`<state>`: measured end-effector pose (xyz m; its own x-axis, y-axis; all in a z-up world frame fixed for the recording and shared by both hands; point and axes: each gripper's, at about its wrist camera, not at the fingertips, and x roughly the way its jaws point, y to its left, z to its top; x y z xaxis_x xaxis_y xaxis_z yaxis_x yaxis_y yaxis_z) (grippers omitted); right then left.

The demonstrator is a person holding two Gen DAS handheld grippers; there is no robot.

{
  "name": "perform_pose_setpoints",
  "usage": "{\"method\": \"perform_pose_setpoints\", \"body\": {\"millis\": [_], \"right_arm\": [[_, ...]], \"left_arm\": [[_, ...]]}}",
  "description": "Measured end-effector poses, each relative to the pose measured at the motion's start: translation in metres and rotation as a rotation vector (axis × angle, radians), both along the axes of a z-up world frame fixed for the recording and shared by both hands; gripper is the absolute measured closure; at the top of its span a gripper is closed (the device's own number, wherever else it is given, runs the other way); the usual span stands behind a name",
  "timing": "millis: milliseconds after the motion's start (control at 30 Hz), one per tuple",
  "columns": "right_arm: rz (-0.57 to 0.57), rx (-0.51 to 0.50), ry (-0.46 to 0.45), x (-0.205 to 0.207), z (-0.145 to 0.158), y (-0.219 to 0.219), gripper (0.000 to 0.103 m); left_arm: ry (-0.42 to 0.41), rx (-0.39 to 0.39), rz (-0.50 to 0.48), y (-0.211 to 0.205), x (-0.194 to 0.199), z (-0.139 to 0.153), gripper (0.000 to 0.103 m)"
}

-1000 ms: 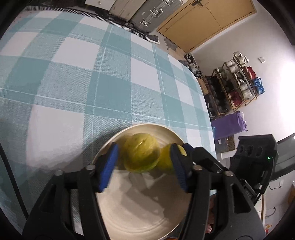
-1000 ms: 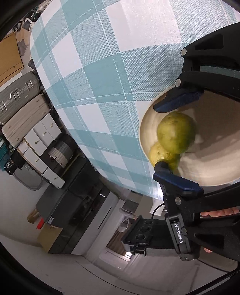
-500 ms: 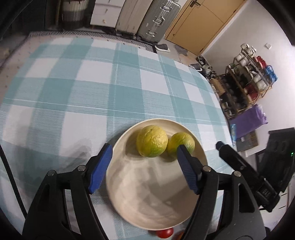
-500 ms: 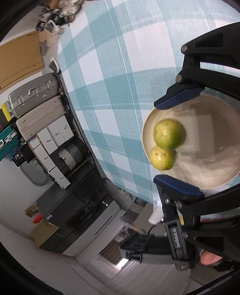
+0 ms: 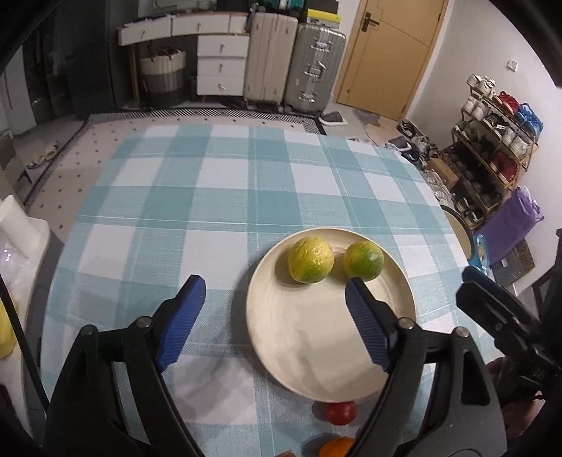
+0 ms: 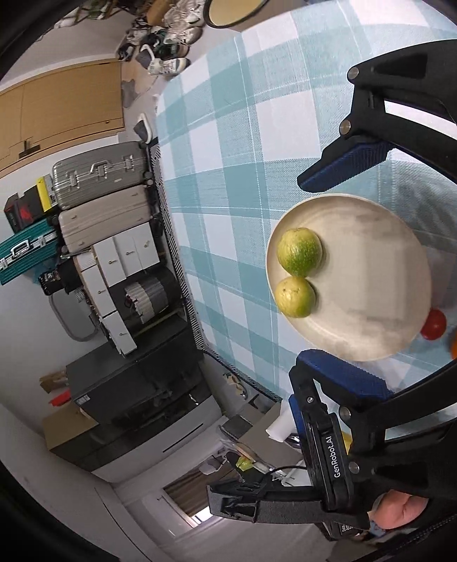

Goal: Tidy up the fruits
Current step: 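Withdraw both grippers from the plate back toward the remaining fruits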

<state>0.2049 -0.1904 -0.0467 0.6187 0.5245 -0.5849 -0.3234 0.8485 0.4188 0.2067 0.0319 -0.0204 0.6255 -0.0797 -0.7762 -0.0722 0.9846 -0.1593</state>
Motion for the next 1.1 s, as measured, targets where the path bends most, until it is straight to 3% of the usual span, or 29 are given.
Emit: {"method": "perform_pose_setpoints", "body": {"millis": [267,400,733,1100], "right_arm": [[0.008,-0.009,-0.035,-0.027,0.013,-0.001,0.005],[0.010,-0.014,-0.056,-0.040,0.018,-0.001,0.003],[0.007,-0.020,-0.108,-0.074,0.027,0.004,0.000],[-0.002,-0.076,-0.154,-0.116,0.023,0.005,0.000]], "left_arm": [[-0.053,0.093,0.051,-0.002,-0.036,0.015,0.014],[-0.082,0.104,0.062,-0.001,-0.053,0.020,0.001],[-0.137,0.119,0.061,-0.003,-0.098,0.030,0.001],[-0.130,0.076,0.033,0.003,-0.136,0.011,0.001]]}}
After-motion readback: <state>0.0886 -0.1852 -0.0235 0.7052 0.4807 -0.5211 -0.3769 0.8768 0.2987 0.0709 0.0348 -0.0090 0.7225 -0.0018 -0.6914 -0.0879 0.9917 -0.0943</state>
